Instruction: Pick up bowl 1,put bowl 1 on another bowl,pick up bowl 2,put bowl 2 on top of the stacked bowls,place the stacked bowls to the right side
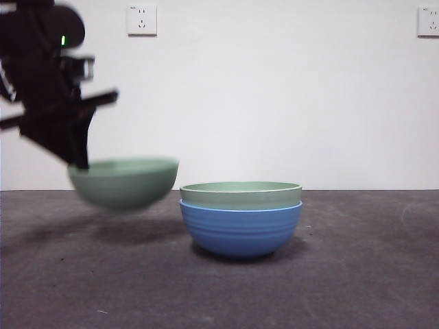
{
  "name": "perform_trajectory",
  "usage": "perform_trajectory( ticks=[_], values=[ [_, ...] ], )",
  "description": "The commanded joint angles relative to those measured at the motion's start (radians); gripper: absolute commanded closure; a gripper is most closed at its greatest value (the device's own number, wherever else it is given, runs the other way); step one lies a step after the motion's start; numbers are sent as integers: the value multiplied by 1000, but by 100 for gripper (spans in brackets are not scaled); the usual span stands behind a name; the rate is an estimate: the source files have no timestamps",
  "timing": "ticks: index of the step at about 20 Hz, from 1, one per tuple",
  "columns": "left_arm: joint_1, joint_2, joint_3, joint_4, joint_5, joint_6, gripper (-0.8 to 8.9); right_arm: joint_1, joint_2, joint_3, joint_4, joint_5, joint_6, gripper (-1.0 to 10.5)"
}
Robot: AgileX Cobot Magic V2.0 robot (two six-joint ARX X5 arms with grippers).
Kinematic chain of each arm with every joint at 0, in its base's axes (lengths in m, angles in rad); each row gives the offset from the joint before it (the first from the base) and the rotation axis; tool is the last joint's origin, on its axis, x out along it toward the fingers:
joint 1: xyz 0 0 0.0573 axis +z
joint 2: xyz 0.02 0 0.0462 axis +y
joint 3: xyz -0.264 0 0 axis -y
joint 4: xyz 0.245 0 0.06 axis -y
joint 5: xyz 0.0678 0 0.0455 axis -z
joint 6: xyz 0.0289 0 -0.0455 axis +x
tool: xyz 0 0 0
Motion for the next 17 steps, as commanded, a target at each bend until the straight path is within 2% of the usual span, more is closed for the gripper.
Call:
perform_trajectory(
  ticks=[1, 4, 9, 17],
  values=[
    [-37, -38, 63, -51, 31, 30, 822, 1, 1, -3, 5, 3, 3, 694],
    [-119, -44, 134, -104, 47, 42, 822, 1, 1, -3, 5, 3, 3, 695],
    [-268, -12, 136, -37, 13, 41, 822, 1, 1, -3, 5, 3, 3, 694],
    [-338, 151, 136, 37, -1, 7, 822, 1, 1, -3, -10, 3, 3, 694]
  ],
)
